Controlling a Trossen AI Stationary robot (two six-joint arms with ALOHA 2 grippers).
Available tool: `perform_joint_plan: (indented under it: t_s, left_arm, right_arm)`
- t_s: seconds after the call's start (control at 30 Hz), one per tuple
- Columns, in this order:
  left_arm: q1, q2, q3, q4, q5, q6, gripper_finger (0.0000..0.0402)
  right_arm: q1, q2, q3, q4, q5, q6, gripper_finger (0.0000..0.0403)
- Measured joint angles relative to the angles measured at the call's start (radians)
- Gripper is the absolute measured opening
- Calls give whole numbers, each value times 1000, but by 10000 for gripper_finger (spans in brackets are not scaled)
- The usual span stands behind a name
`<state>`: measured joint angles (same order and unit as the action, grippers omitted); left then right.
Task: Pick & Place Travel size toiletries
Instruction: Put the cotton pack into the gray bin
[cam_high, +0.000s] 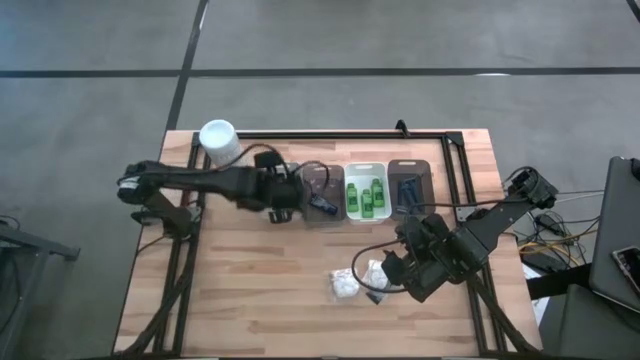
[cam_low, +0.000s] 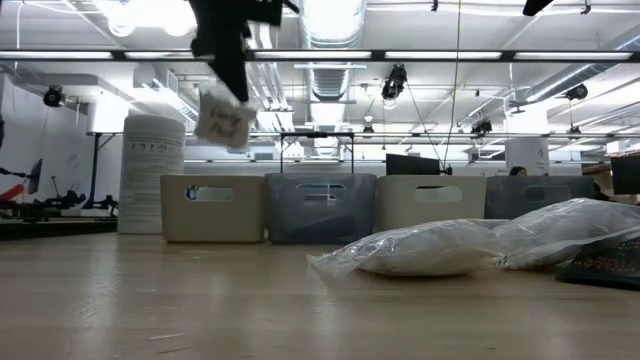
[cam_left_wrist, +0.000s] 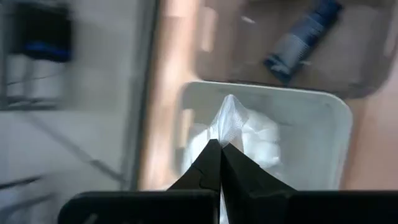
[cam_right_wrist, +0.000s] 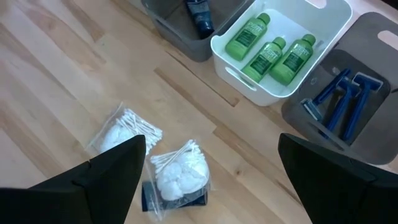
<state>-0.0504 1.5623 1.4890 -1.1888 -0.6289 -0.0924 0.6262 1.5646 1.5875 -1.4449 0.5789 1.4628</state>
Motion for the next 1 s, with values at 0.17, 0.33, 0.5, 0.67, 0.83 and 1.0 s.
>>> perform_joint_plan:
  t_s: [0.17, 0.33, 0.5, 0.67, 0.83, 1.0]
  left_arm:
    - [99, -37, -223, 267, 207, 123, 1]
    - [119, -41, -367, 346, 209, 160, 6]
    - [114, -41, -434, 393, 180, 132, 41]
    - [114, -42, -454, 421, 163, 83, 92]
    - [106, -59, -391, 347, 206, -8, 158]
    - [84, -98, -306, 267, 212, 9, 205]
  right_arm:
    - [0, 0, 0, 0, -4, -2, 363]
    - [0, 0, 0, 2, -49, -24, 364]
    - [0, 0, 0, 28, -119, -68, 364]
    - [0, -1, -8, 56, -146, -79, 364]
    - [0, -1, -20, 69, -147, -52, 364]
    - [0, -1, -27, 80, -163, -43, 364]
